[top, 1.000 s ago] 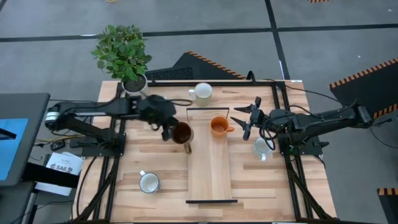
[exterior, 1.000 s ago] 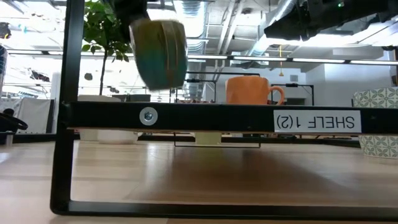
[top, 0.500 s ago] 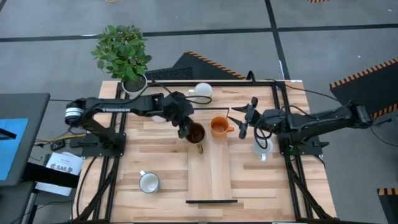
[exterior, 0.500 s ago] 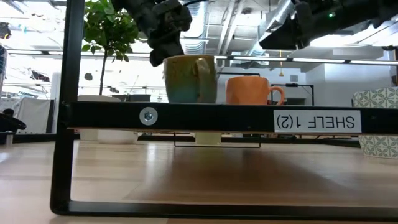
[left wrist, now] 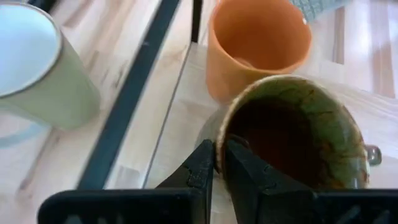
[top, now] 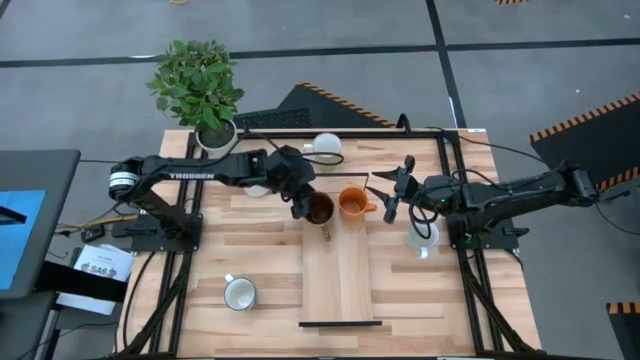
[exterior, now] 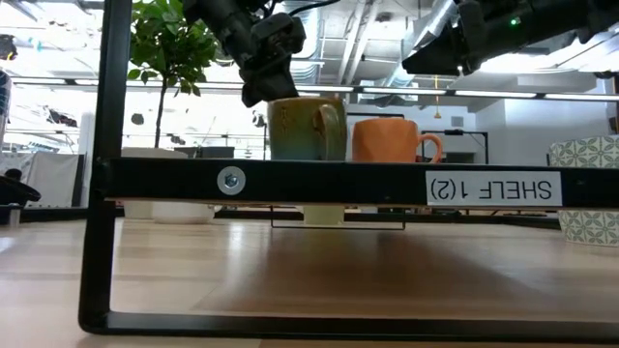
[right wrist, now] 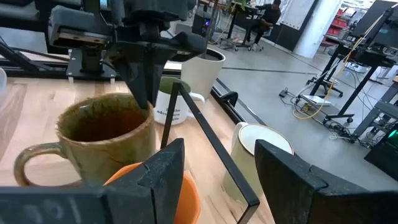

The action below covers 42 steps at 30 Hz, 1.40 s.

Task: Place coffee mugs
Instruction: Put the dark green patterned mug on the shelf, then put the white-green mug on the shelf

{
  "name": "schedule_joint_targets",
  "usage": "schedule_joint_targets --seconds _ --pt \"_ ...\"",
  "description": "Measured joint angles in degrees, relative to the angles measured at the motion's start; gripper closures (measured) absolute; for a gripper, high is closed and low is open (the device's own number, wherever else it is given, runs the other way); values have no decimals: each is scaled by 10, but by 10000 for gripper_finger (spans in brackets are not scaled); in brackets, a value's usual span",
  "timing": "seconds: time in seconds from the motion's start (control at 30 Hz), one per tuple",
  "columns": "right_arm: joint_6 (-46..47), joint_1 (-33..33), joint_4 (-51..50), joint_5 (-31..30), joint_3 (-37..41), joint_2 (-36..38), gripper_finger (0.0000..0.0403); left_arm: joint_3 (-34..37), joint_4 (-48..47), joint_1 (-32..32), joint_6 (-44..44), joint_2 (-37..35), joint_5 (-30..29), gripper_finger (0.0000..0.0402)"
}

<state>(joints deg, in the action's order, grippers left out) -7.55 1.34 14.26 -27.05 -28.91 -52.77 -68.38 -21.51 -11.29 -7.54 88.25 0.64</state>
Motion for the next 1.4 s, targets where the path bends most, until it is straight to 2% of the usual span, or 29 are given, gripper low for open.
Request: schedule_joint_targets --seconds 0.53,0.77,1.0,1.17,1.4 --pt "0 0 0 0 0 0 182 -17 2 0 28 -6 0 369" --pt "0 0 0 0 0 0 182 -58 -64 0 37 -11 -14 369" --pt "0 1 0 0 0 0 182 -68 -84 14 47 -86 -3 369" --pt "2 2 0 0 0 0 182 23 11 50 60 -198 -30 369" --pt "2 2 16 0 0 0 182 277 241 88 78 -366 -57 369"
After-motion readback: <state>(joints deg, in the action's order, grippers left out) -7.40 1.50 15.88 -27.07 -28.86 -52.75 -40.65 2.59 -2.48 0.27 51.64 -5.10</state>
